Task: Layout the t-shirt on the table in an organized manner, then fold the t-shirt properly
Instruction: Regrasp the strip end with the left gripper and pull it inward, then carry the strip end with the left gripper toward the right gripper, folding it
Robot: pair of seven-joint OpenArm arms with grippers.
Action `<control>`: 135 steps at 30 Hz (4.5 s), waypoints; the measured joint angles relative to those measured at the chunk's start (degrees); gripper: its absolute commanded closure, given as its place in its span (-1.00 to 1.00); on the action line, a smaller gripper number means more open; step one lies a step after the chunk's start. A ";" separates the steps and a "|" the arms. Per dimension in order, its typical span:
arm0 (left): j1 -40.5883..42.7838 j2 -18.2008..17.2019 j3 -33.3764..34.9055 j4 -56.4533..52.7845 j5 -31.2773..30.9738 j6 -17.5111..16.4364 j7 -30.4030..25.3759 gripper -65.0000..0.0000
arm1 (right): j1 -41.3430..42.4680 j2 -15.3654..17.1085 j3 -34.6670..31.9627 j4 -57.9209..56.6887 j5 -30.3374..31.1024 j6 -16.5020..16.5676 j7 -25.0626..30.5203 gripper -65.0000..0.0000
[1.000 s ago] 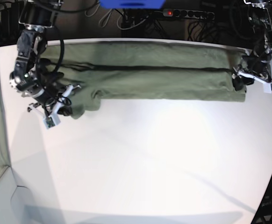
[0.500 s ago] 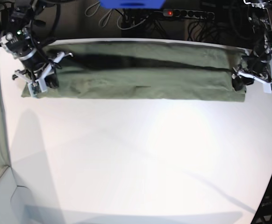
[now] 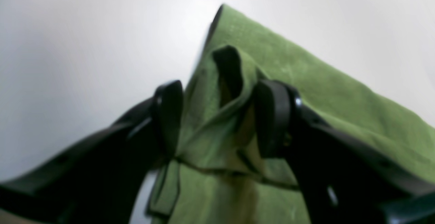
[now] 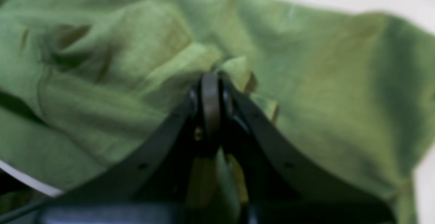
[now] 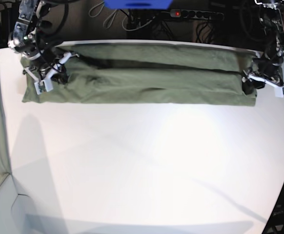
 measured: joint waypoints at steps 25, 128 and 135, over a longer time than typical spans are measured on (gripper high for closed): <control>1.92 0.04 -0.24 1.31 -1.29 -1.25 0.63 -1.00 | 0.09 0.74 -0.20 -3.61 1.29 0.00 3.56 1.00; -6.21 27.47 46.88 24.22 48.43 24.85 15.69 1.00 | 2.91 0.83 -4.98 -3.93 0.42 -0.02 2.03 1.00; -7.26 27.36 50.05 20.50 44.54 26.60 16.52 1.00 | 2.93 0.87 -4.98 -3.93 0.42 -0.02 2.03 1.00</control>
